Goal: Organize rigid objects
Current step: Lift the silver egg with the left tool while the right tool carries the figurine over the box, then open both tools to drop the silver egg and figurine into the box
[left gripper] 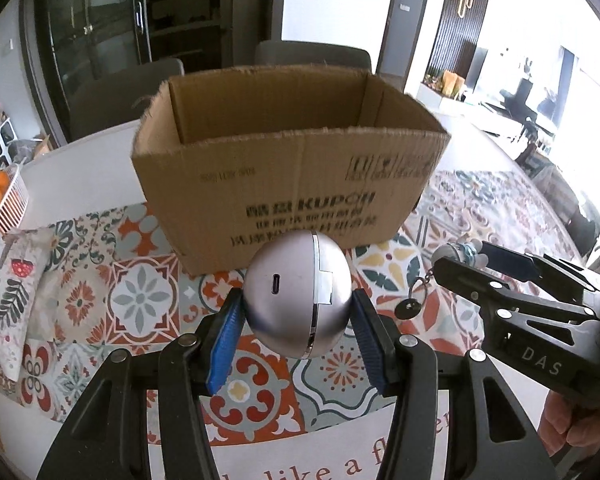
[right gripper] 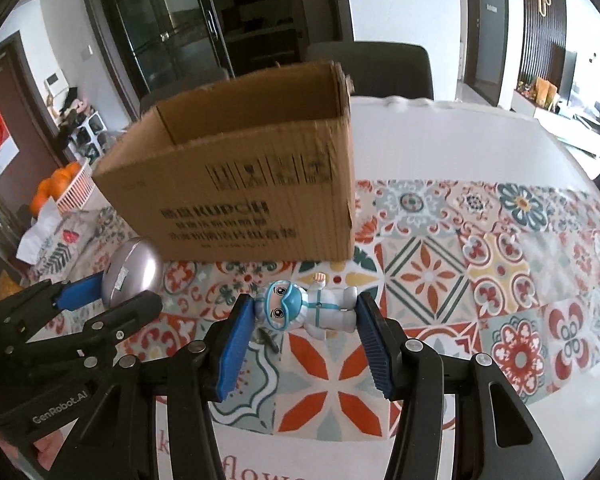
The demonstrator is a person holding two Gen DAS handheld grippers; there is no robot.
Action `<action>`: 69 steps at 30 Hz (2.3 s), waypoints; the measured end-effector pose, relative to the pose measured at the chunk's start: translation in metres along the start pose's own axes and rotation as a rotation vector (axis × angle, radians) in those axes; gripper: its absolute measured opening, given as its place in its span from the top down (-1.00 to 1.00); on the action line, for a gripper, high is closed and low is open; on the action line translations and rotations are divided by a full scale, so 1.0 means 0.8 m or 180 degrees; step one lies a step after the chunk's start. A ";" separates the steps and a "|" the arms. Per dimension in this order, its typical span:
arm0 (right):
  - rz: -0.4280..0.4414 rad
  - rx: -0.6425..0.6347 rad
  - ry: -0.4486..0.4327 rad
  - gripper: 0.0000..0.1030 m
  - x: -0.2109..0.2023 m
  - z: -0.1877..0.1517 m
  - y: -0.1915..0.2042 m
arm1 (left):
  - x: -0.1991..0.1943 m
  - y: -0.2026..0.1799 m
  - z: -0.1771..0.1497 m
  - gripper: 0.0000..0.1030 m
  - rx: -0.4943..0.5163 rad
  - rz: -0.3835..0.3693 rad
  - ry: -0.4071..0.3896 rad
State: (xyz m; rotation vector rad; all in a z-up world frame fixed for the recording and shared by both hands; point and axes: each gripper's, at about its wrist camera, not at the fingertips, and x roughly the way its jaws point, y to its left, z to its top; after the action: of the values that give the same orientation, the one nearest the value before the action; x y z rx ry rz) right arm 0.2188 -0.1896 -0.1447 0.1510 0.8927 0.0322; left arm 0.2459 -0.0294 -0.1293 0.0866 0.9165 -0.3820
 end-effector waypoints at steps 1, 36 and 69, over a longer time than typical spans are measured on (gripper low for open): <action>0.0002 0.0007 -0.0034 -0.03 -0.005 0.003 0.002 | -0.004 0.000 0.003 -0.02 -0.0011 -0.0008 -0.0026; 0.0079 -0.0111 -0.0688 -0.03 -0.089 0.125 0.048 | -0.085 0.017 0.113 -0.02 -0.0037 0.0007 -0.0672; -0.0007 -0.0211 -0.0138 -0.03 0.009 0.223 0.047 | 0.014 0.046 0.201 -0.02 -0.0011 0.0067 -0.0125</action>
State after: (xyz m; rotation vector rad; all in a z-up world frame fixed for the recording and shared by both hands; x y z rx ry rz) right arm 0.3634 -0.1728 -0.0347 0.0885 0.8475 0.0563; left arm 0.3872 -0.0357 -0.0436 0.0853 0.8770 -0.3616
